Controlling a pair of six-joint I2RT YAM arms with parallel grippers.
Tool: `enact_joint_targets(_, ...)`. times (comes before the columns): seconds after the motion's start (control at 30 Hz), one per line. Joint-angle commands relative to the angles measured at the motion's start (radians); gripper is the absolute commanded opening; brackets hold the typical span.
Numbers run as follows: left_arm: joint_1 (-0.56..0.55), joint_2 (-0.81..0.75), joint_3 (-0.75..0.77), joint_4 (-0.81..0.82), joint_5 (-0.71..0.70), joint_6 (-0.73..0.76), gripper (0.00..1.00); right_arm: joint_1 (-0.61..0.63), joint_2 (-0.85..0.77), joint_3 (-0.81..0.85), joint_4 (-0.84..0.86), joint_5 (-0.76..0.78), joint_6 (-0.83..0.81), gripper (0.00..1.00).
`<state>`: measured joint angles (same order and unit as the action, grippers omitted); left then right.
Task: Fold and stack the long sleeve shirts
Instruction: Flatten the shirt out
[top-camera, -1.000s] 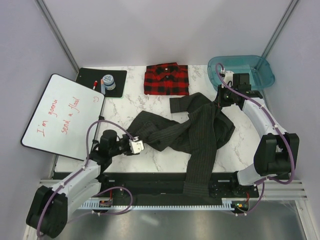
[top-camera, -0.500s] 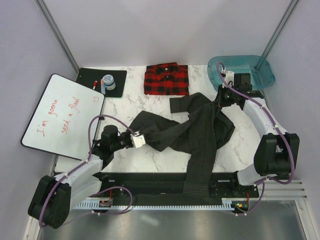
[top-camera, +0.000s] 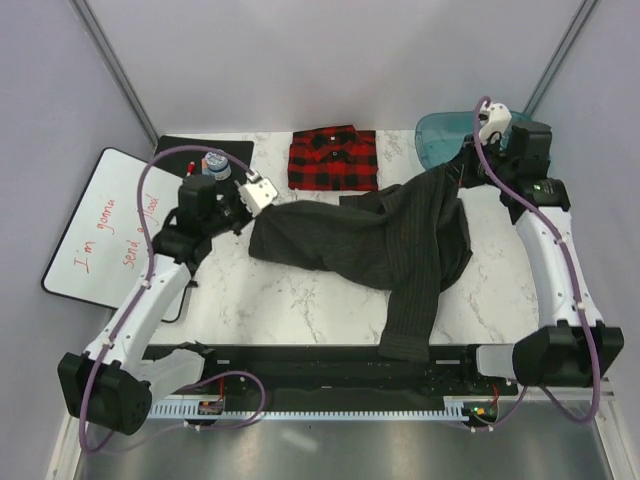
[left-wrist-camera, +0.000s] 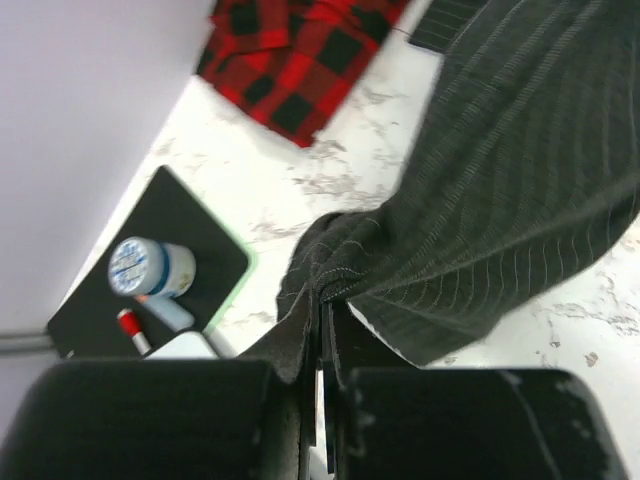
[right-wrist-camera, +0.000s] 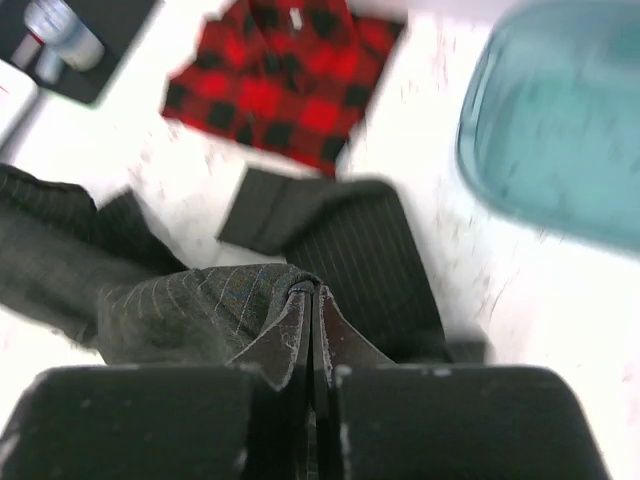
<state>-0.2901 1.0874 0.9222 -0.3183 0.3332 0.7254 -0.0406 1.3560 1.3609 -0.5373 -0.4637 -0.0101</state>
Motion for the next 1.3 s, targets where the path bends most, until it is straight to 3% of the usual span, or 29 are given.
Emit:
enact_joint_targets(0.0, 0.031, -0.021, 0.138, -0.264, -0.075, -0.103, 0.02, 0.001, -0.147, 0.049, 0.051, -0.05, 0.001, 0.0)
enact_joint_targets(0.3, 0.085, -0.107, 0.018, -0.34, -0.214, -0.103, 0.02, 0.001, -0.227, -0.198, 0.014, -0.03, -0.129, 0.0)
enact_joint_targets(0.53, 0.086, -0.118, -0.106, -0.34, -0.211, -0.087, 0.02, -0.001, -0.198, -0.345, -0.084, -0.208, -0.312, 0.0)
enact_joint_targets(0.8, 0.089, -0.074, -0.114, -0.311, -0.192, -0.107, 0.02, -0.001, -0.163, -0.335, -0.093, -0.274, -0.354, 0.02)
enact_joint_targets(0.9, 0.108, -0.061, -0.031, -0.295, -0.178, -0.148, 0.02, -0.004, -0.144, -0.229, -0.026, -0.216, -0.268, 0.0)
enact_joint_targets(1.07, 0.138, 0.048, 0.311, -0.3, -0.181, -0.231, 0.02, -0.01, -0.115, 0.064, 0.153, -0.087, -0.065, 0.0)
enact_joint_targets(1.27, 0.141, 0.075, 0.683, -0.312, -0.157, -0.273, 0.02, -0.012, -0.11, 0.384, 0.226, 0.071, 0.009, 0.0)
